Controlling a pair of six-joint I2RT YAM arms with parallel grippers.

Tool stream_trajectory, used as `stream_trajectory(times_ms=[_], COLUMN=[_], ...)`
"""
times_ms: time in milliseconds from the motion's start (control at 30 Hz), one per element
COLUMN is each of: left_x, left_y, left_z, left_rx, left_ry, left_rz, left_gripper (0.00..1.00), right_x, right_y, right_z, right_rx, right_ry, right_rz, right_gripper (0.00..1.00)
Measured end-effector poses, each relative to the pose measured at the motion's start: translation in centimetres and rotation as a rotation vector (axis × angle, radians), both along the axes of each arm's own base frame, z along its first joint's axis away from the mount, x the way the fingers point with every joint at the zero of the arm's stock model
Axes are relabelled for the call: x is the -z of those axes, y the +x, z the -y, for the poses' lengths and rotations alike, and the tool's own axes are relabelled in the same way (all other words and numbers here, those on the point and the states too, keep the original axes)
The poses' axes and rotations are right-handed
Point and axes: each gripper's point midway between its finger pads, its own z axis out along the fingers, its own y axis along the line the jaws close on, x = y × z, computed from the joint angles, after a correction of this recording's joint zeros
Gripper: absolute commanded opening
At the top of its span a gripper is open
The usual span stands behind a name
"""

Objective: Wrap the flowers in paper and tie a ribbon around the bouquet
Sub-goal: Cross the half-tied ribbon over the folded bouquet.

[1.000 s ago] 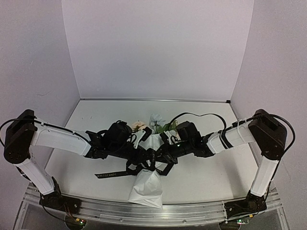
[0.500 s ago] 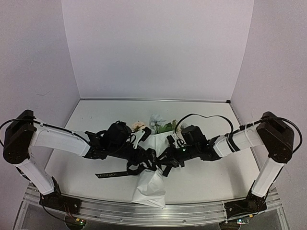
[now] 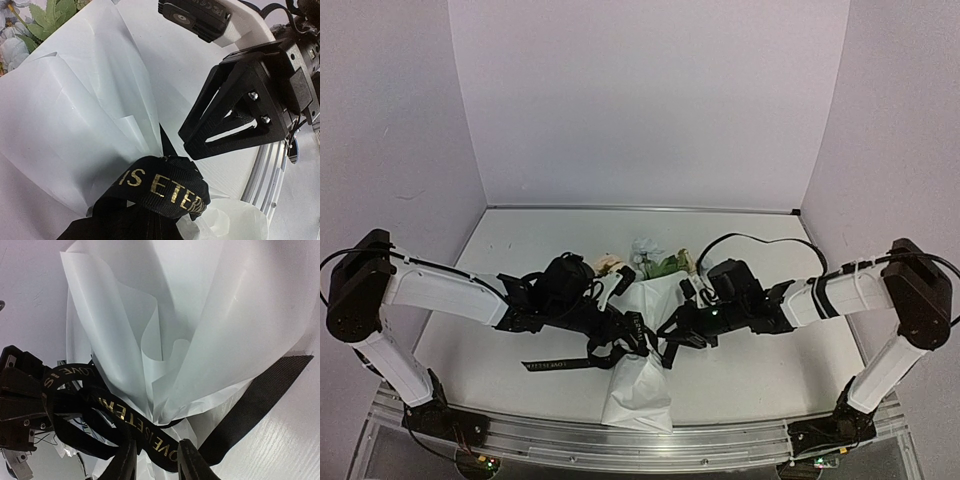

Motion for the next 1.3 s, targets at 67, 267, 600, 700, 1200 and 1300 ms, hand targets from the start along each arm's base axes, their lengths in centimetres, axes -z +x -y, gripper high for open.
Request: stream_trajectory(times_ms=[67,267,600,700,1200,1300], left_x=[0.0,0.0,-0.4,-0.3,-0.1,-0.1], left_y=[0.0,-0.1,0.0,-0.1,-0.2,-0.2], left_z=[0.0,0.2,0.7,0.8,0.8,0.8], left_rx=[0.002,0.020,0.042,0.051,0.057,0.057], left_ry=[0.000,0.004,0.004,0.009,0.011,0.011], left_rz=[0.000,0.006,0.023,0.020,0.017,0.017], left_gripper=[0.00,0.00,0.00,0.00,0.00,0.00], right_x=[-0.5,-2.4,-5.6,-5.0,-4.3,-3.9], right_y=[0.0,0.1,1.0,0.7,0.4,0.4], right_z=[0.2,0.2,-3.0,-3.4,-3.7,-3.5], right_rx=[-0.002,-0.020,-0.054,-0.061,-0.059,-0.055], right_ry=[-0.005,0.010,0.088,0.084,0.076,0.068], right_rz=[0.017,0.062,0.075,0.053,0.017,0.022], right_gripper=[0.34,0.36,0.35,0.34,0.00,0.00])
